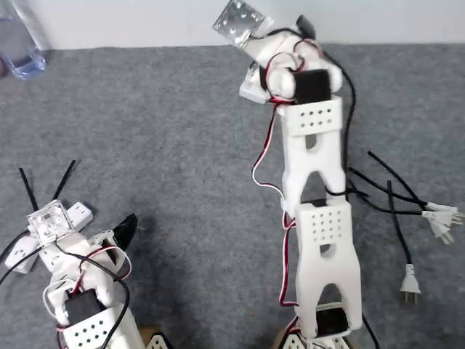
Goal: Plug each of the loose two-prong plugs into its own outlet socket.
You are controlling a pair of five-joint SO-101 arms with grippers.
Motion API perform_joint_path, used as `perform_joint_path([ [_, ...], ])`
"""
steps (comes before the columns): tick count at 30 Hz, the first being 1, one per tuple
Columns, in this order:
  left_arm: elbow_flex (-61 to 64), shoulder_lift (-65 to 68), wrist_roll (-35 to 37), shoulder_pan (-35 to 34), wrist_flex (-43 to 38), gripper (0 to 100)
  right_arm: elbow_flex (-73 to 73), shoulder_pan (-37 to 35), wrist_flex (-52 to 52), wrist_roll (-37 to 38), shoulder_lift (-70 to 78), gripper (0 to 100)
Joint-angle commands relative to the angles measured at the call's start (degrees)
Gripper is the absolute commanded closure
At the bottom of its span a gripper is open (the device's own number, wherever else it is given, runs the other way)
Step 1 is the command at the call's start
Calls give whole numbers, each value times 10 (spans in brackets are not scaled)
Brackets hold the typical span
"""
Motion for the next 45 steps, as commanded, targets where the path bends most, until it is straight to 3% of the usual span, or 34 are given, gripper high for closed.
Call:
perform_joint_path([
  [1, -7, -5, -2, 3, 0, 577, -29, 0, 55, -9, -92, 629],
  [9, -7, -5, -2, 3, 0, 577, -29, 0, 149, -97, -176, 630],
  [15, -7, -5, -2, 3, 1, 577, -29, 4, 152, -306, -221, 628],
  [19, -7, -5, -2, 3, 1, 577, -19, 4, 153, -389, -269, 629],
  [30, -7, -5, -2, 3, 1, 577, 248, -16, 152, -499, -483, 627],
  [45, -7, -5, -2, 3, 1, 577, 731, -12, 151, -504, -735, 627],
])
